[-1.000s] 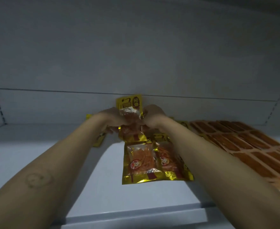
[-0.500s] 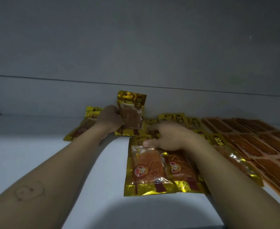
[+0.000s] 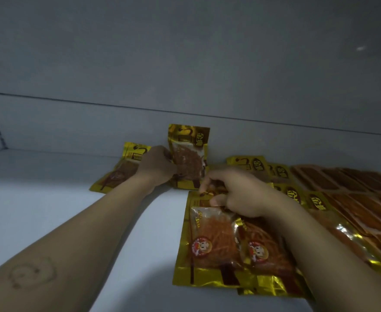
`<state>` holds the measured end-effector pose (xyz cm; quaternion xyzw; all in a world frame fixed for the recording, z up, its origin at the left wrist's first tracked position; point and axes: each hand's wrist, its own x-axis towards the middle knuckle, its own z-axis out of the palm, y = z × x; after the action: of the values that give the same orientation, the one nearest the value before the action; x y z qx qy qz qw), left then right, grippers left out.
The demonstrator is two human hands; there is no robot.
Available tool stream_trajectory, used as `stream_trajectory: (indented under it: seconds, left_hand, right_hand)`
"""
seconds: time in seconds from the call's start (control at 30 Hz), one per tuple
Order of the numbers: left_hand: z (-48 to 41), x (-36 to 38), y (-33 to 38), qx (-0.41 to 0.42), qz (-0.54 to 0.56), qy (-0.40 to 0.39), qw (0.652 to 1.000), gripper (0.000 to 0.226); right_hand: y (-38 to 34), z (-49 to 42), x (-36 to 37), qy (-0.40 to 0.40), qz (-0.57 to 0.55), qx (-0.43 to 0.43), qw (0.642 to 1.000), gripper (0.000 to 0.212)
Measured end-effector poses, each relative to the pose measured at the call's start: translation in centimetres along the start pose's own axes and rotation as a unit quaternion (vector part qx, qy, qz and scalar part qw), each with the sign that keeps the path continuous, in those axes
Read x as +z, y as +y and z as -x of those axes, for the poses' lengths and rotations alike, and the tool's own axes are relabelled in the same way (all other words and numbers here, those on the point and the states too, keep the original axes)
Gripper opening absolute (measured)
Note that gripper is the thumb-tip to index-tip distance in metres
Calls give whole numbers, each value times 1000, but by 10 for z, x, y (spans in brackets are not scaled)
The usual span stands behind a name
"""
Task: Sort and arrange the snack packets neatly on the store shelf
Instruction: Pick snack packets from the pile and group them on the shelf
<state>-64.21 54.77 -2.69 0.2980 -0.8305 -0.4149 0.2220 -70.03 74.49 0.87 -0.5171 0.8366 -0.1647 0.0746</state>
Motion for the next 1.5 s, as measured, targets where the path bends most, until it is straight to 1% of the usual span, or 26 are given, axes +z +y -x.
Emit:
stream_trajectory:
  seconds: [0.03, 0.17, 0.27, 0.4, 0.47, 0.5, 0.53, 0.6, 0.63, 0.67, 0.7, 0.77, 0.8, 0.83, 0.9, 0.97, 1.0, 1.07, 1.13, 1.23, 1.3, 1.37, 1.4, 1.5]
  left_hand:
    - [0, -2, 1, -10, 9, -15, 1000, 22]
    - [5, -9, 8, -39, 59, -78, 995, 26]
    - [11, -6, 13, -40, 81, -103, 991, 21]
    - [17, 0, 14, -34, 34, -99, 994, 18]
    - [18, 0, 15, -15, -14, -99, 995, 14]
    - [18, 0, 17, 1, -62, -110, 992, 11]
    - [18, 0, 19, 12, -112, -122, 986, 15]
    - [17, -1, 22, 21, -180, -132, 975, 33]
    - [17, -3, 22, 24, -190, -127, 973, 41]
    - [17, -5, 21, 34, -189, -107, 975, 48]
    - [17, -8, 21, 56, -183, -80, 978, 49]
    - [17, -11, 21, 123, -167, -37, 978, 34]
    - [19, -11, 23, 156, -161, -35, 974, 25]
    - [21, -10, 26, 184, -167, -49, 967, 22]
    - [30, -2, 30, 230, -217, -102, 943, 29]
    - [39, 7, 30, 258, -275, -146, 915, 38]
    - [43, 11, 29, 264, -291, -160, 906, 41]
    - [45, 13, 29, 264, -295, -180, 901, 43]
    - [46, 14, 30, 259, -287, -184, 904, 42]
    - [44, 15, 29, 254, -303, -188, 899, 43]
    - [44, 16, 28, 259, -324, -189, 890, 45]
    - [44, 15, 29, 270, -327, -195, 884, 54]
    - [44, 13, 30, 273, -318, -207, 884, 61]
    - [47, 6, 31, 271, -289, -278, 875, 88]
  right_hand:
    - [0, 0, -1, 9, -12, -5, 1000, 26]
    - [-1, 3, -6, 55, -72, -41, 995, 29]
    - [-4, 6, -10, 86, -119, -63, 987, 30]
    - [-7, 9, -12, 132, -164, -93, 973, 34]
    - [-7, 8, -9, 161, -134, -86, 974, 30]
    - [-7, 6, -8, 168, -104, -75, 977, 25]
    - [-6, 5, -8, 166, -74, -63, 981, 21]
    - [-1, 3, -12, 178, -32, -43, 983, 22]
    - [4, 4, -17, 209, -29, -33, 977, 23]
    - [9, 6, -24, 257, -33, -21, 966, 21]
    - [15, 10, -32, 313, -33, -7, 949, 19]
    - [27, 20, -48, 412, -24, 23, 911, 13]
    - [32, 25, -54, 442, -16, 41, 896, 11]
    - [37, 29, -58, 456, 1, 64, 887, 10]
    - [44, 33, -61, 437, 49, 130, 889, 10]
    - [46, 32, -60, 377, 77, 190, 903, 11]
    - [47, 32, -59, 343, 78, 207, 913, 12]
    - [47, 34, -59, 272, 76, 212, 936, 15]
    - [45, 34, -57, 206, 79, 183, 958, 19]
    - [40, 20, -48, 125, 75, 161, 976, 27]
    - [42, 4, -42, 79, 96, 179, 976, 31]
    - [46, -11, -42, 80, 95, 215, 969, 35]
    - [49, -18, -43, 81, 89, 232, 965, 36]
    - [56, -33, -43, 46, 93, 259, 960, 37]
